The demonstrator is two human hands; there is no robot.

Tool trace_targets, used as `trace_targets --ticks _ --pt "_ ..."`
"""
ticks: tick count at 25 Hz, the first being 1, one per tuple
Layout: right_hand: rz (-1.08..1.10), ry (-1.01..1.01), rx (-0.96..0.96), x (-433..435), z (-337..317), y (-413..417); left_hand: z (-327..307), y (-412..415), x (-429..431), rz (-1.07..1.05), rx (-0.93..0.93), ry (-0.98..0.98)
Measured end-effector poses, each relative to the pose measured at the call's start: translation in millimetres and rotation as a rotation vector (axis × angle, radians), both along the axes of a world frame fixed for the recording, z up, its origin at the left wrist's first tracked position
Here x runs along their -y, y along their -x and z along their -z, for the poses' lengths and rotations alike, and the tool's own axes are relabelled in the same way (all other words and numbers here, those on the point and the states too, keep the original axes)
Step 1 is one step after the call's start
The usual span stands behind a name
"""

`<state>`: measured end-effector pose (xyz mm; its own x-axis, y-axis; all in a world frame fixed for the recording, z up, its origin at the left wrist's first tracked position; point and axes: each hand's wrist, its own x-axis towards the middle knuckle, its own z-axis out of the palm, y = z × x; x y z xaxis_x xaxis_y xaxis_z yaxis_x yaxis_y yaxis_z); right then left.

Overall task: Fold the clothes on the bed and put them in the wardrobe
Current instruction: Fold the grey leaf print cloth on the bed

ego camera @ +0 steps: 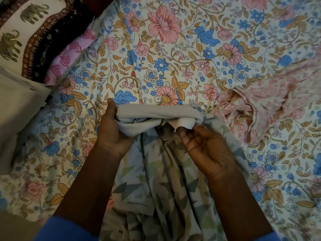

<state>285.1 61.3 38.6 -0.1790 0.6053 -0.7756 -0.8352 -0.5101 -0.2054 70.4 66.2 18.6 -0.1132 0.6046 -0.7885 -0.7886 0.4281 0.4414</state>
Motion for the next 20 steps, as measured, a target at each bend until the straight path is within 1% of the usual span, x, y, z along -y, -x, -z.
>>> trace_targets --ticks 1,3,4,5,7,9,11,13,15,17,19,20 --pt "0.002 -0.011 -0.019 -3.9 -1.2 3.6 -1.0 -1.9 -0.2 0.004 0.011 0.012" --pt "-0.104 -0.011 0.069 -13.0 -0.6 4.0 -1.2 2.2 -3.2 -0.020 0.012 0.032" --pt "-0.130 -0.009 0.129 -19.3 1.1 1.2 -0.8 6.2 -5.7 -0.043 0.001 0.028" --pt "-0.121 -0.010 0.143 -25.0 4.3 -2.3 0.4 9.7 -8.5 -0.061 -0.013 0.025" --pt "-0.035 -0.019 0.030 -32.5 9.6 -7.3 1.3 10.3 -13.3 -0.066 -0.020 0.030" --pt "0.023 -0.105 -0.044 -35.5 10.7 -5.1 -1.8 2.4 -16.0 -0.028 -0.016 0.016" --pt "0.031 -0.164 0.002 -38.7 17.4 -1.0 -1.8 -0.5 -17.6 -0.003 0.007 -0.011" --pt "0.056 -0.191 0.065 -43.5 19.3 0.7 1.0 2.8 -19.2 -0.028 0.023 -0.049" --pt "0.103 -0.179 0.033 -51.4 27.8 -2.1 10.1 5.1 -20.3 -0.036 0.017 -0.071" --pt "0.123 -0.142 -0.016 -57.2 38.9 -4.5 18.3 7.4 -20.3 -0.063 -0.021 -0.027" --pt "0.025 -0.102 -0.004 -58.3 43.5 -5.7 19.4 7.7 -22.8 -0.076 -0.076 -0.007" --pt "-0.078 -0.109 0.031 -57.9 40.0 -4.8 17.5 6.5 -23.9 -0.048 -0.180 -0.012"
